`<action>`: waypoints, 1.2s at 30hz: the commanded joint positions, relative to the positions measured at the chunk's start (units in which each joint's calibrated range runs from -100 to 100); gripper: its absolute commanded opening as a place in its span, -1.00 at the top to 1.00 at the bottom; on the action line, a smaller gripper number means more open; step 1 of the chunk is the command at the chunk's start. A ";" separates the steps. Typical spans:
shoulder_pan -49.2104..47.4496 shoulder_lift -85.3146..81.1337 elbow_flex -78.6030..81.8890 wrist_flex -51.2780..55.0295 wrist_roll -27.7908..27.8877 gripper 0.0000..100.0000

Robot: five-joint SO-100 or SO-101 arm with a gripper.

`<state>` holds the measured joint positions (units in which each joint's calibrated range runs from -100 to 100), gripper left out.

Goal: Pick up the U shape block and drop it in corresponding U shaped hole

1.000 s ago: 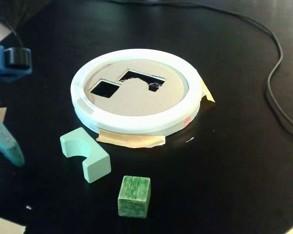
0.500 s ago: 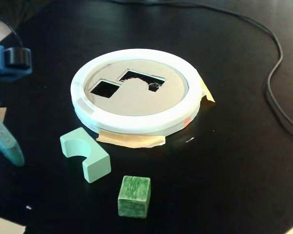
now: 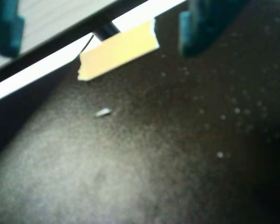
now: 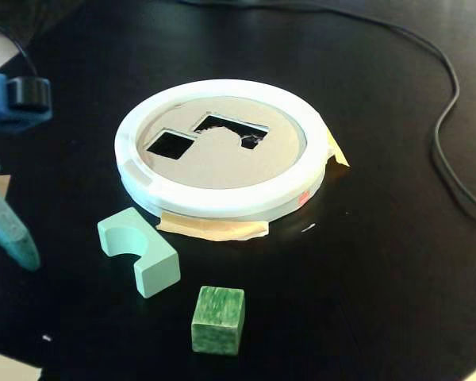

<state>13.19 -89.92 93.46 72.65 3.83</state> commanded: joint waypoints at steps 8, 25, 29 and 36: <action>-0.95 -7.48 -1.11 -1.85 -0.15 -0.15; -24.67 -5.78 -13.41 -18.11 -19.10 -0.15; -24.55 5.51 -18.51 -18.11 -26.37 -0.15; -25.67 35.15 -38.27 -16.80 -39.95 -0.13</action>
<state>-11.69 -74.32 71.89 56.74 -27.18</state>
